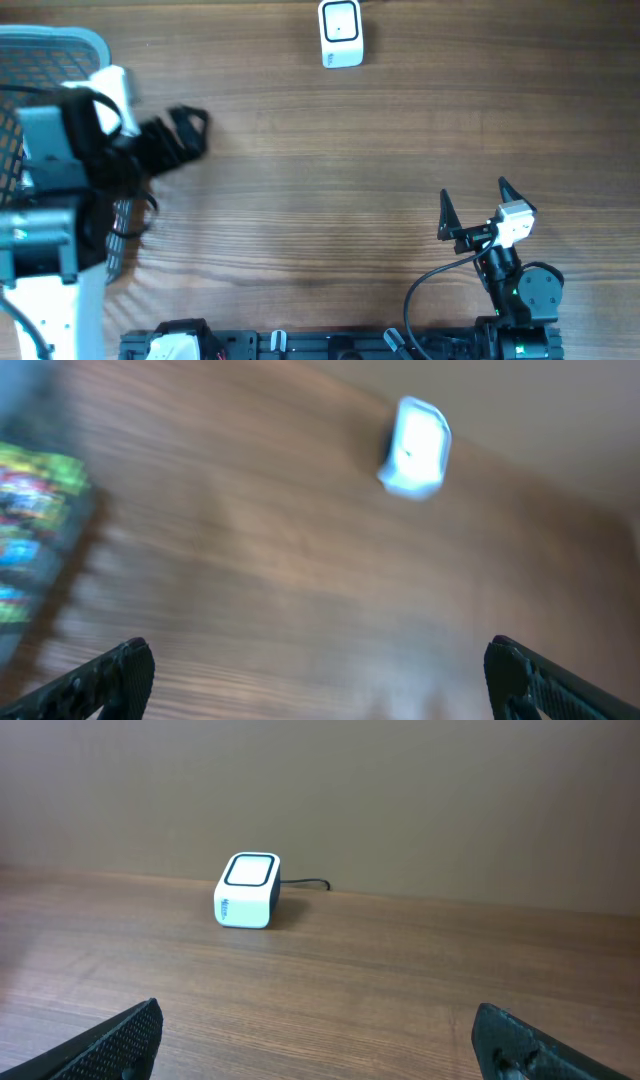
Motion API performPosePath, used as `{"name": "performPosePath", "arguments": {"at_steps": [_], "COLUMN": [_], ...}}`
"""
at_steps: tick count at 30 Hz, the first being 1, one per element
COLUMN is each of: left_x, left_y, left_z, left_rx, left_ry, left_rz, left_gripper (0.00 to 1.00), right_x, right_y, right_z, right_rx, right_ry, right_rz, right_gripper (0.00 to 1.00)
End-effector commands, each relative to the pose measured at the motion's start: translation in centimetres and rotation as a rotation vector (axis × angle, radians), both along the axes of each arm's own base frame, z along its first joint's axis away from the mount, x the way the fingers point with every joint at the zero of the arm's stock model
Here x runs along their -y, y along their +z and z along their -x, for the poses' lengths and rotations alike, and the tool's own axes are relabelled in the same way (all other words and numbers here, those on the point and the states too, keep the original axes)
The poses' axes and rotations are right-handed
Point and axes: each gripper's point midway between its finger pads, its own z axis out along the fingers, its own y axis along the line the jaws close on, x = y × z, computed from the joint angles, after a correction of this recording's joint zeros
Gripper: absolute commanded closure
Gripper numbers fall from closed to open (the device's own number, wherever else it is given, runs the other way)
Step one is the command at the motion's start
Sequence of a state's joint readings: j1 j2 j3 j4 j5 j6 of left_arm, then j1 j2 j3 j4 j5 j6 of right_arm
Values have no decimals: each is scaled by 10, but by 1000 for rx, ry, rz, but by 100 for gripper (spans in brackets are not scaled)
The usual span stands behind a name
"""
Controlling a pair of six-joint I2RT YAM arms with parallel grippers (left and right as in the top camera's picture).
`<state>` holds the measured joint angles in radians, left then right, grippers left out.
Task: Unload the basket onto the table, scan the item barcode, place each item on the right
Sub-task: 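Reach the left gripper into the basket and grasp the green-lidded jar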
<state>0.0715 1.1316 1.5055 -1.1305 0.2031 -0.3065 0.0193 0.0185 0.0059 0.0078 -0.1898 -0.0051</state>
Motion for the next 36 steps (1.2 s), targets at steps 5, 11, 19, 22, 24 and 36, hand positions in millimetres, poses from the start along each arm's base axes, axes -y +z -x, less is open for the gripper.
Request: {"name": "performPosePath", "arguments": {"at_steps": [5,11,19,22,24,36], "left_x": [-139,-220,-259,-266,-269,-283], "left_y": [80,17,-67,-95,-118,-214], "left_z": [10,45,58,64,68,69], "left_rx": [41,-200,-528,-604,-647,-675], "left_ry": [687,1106,1268,1295,1309,1337], "left_rz": [76,255,349,308,282,229], "left_gripper": [0,0,0,0,0,0], "right_x": [0,0,0,0,0,0], "right_y": [1,1,1,1,1,1], "right_z": [0,0,0,0,0,0], "right_rx": [4,4,4,5,4,4], "right_ry": [-4,-4,-4,-4,-4,-4], "right_rz": [-5,-5,-5,-5,-5,-5], "right_gripper": [0,0,0,0,1,0]}}
